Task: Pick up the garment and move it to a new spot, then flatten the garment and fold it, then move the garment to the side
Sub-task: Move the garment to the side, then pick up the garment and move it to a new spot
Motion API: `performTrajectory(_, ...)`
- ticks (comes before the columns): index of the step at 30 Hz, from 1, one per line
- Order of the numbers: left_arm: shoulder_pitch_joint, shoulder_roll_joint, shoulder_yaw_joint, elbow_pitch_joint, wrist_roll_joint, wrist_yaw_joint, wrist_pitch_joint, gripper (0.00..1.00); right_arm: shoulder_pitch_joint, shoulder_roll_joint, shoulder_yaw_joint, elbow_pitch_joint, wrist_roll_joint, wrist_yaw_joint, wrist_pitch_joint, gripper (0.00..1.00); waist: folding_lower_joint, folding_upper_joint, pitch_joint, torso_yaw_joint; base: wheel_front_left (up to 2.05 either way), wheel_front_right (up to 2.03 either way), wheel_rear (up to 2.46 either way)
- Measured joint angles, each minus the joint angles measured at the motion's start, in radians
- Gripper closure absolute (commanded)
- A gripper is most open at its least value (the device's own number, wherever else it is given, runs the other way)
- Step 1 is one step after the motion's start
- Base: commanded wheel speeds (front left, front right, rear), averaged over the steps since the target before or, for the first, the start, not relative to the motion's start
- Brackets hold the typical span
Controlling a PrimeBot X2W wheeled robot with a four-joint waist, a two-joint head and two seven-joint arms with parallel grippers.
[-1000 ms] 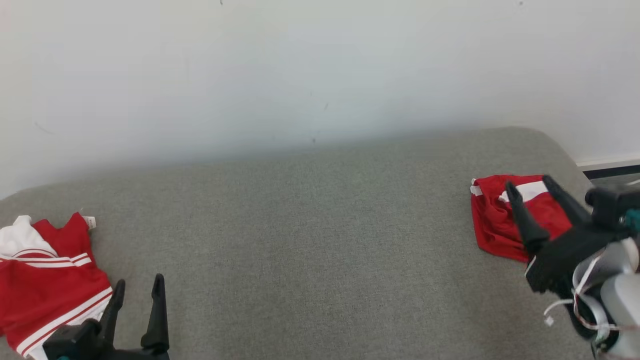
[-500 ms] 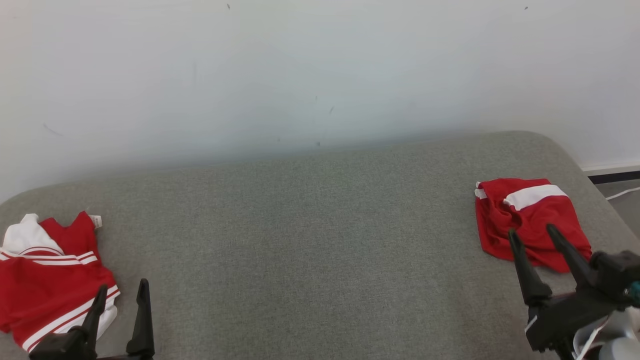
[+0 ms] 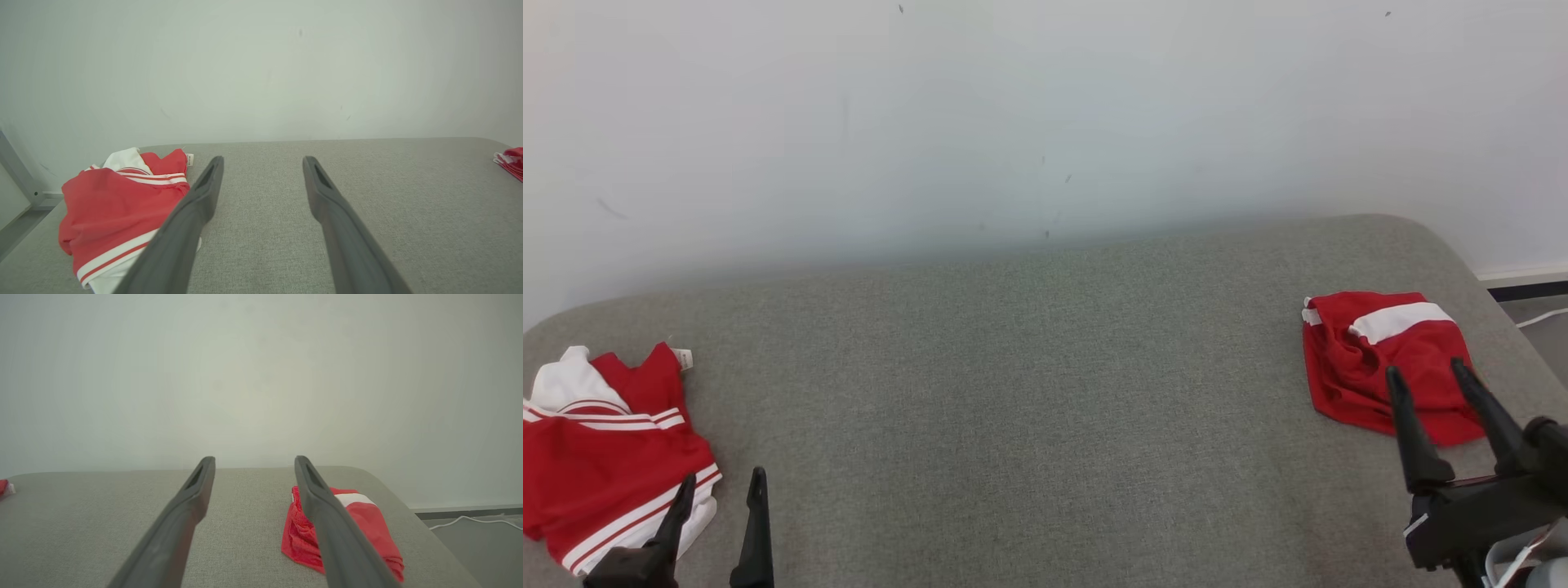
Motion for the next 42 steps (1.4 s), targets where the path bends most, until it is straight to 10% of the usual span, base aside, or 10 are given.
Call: performTrajectory(42,-0.002,0.016,0.024,-0.043,-0.014,-0.002,0.106,0.00,0.077,0.075,-0.123,0.053,-0.024,0.000,0.049,0.00,0.0000,0.0000,0.020,-0.006,0.00,0.00,0.00)
